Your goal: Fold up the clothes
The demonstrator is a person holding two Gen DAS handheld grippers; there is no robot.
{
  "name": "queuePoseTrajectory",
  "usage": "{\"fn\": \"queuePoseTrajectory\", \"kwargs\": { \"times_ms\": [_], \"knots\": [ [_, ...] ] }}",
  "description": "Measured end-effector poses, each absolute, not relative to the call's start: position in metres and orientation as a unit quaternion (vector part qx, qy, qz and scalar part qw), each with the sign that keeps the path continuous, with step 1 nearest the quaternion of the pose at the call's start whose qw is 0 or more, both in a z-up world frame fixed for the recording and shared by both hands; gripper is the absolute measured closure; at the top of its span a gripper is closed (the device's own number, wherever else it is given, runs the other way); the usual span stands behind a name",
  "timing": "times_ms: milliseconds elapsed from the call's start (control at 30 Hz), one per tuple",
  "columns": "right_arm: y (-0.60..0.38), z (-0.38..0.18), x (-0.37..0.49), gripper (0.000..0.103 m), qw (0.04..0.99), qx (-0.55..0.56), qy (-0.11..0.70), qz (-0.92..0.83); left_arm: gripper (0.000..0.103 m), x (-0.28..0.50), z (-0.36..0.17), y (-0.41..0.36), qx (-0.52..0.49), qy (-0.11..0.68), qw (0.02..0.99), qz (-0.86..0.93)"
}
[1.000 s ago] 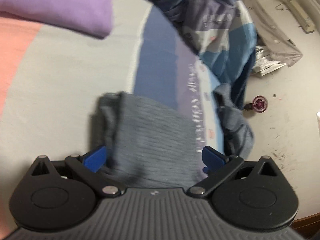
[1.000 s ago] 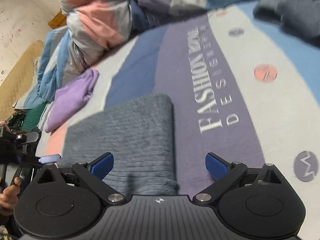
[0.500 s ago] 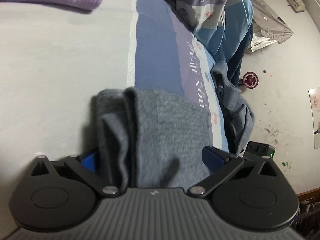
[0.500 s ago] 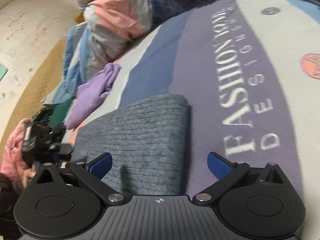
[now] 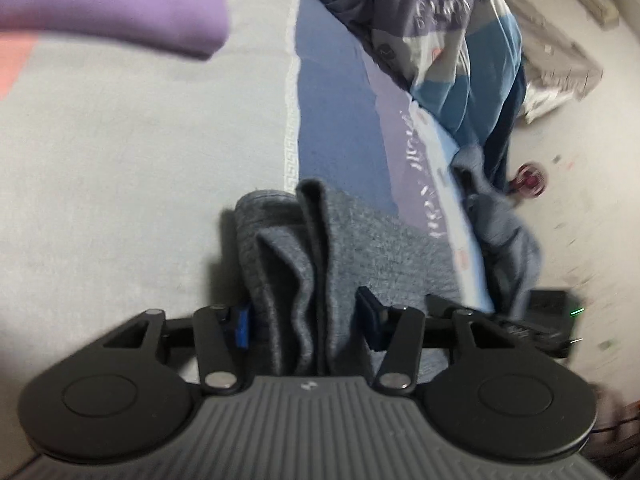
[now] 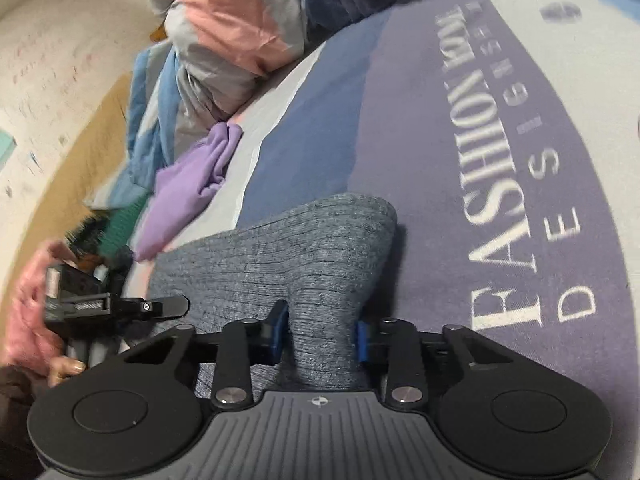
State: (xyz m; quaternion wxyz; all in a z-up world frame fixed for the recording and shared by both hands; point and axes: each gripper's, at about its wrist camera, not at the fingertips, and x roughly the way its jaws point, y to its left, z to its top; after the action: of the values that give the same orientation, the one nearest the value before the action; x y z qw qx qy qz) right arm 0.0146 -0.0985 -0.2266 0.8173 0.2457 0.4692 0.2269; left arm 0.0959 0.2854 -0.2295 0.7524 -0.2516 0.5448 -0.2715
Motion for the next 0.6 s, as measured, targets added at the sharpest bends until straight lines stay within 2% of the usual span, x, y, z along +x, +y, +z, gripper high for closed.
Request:
{"fn": "queuePoseTrajectory", "kwargs": {
  "times_ms": [200, 333, 600],
  "knots": [
    [-0.082, -0.193, 0.003, 0.08, 0.841, 0.204, 0.46, 0.198, 0.058, 0.083, -0.19, 0.247, -0.141, 0.537, 0.798, -0.233],
    [-0.071, -0.168, 0.002, 0.08, 0.851, 0.189, 0.448, 0.197, 0.059, 0.078, -0.164, 0.236, -0.1, 0.538, 0.811, -0.208],
    [-0.011, -0.114, 0.048, 0.08, 0.867, 0.172, 0.395, 0.248, 0.059, 0.105, -0.086, 0.29, -0.089, 0.474, 0.863, -0.15]
  ]
}}
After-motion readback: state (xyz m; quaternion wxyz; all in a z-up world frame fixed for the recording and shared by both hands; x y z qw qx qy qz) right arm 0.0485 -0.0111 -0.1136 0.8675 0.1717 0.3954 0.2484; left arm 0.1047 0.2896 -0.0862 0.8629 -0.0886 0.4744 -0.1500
